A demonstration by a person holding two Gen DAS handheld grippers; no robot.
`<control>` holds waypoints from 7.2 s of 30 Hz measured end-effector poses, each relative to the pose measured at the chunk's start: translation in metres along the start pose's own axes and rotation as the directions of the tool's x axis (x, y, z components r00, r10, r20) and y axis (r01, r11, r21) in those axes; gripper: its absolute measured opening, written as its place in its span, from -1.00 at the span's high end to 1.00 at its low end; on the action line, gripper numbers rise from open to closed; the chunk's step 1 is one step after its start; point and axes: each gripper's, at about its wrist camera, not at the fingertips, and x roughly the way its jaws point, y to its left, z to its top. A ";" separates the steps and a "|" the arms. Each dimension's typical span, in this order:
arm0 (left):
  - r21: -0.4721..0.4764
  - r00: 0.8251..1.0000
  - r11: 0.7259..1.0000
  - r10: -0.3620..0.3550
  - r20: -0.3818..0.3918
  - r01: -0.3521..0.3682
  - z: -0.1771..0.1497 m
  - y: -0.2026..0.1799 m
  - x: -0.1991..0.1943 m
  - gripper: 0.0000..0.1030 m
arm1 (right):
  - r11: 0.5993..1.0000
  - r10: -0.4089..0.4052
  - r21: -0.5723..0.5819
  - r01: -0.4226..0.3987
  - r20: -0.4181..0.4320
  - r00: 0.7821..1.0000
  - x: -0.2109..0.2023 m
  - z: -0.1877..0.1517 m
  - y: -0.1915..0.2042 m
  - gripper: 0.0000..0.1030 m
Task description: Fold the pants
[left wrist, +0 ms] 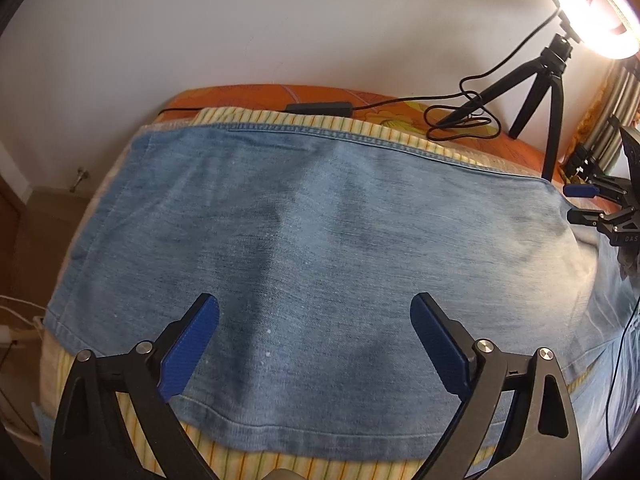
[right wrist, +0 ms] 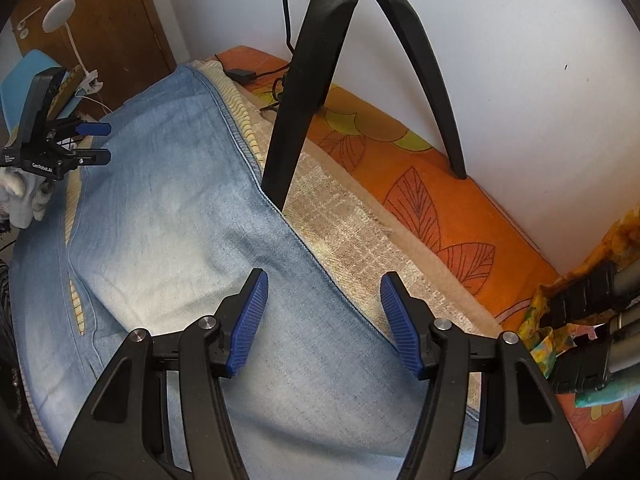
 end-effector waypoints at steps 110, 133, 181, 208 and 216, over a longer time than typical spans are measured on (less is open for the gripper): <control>-0.533 0.933 0.784 -0.162 0.321 0.319 -0.245 0.109 -0.168 0.90 | 0.948 -0.238 -0.226 0.223 -0.041 0.970 -0.159 -0.232 0.311 0.89; -0.672 0.896 0.656 -0.016 0.443 0.344 -0.233 0.170 -0.167 0.75 | 0.936 -0.288 -0.228 0.267 -0.064 0.955 -0.145 -0.243 0.323 0.89; -0.690 0.917 0.701 0.136 0.376 0.179 -0.284 0.175 -0.179 0.46 | 0.930 0.252 -0.268 -0.252 -0.033 0.967 0.061 0.128 0.436 0.17; -0.620 0.857 0.767 0.198 0.475 0.167 -0.303 0.166 -0.197 0.67 | 0.892 0.285 -0.350 -0.287 -0.058 0.957 0.151 0.174 0.494 0.87; -0.796 0.909 0.509 0.060 0.413 0.328 -0.334 0.204 -0.171 0.44 | 0.885 0.255 -0.392 -0.250 -0.040 0.966 0.143 0.173 0.503 0.88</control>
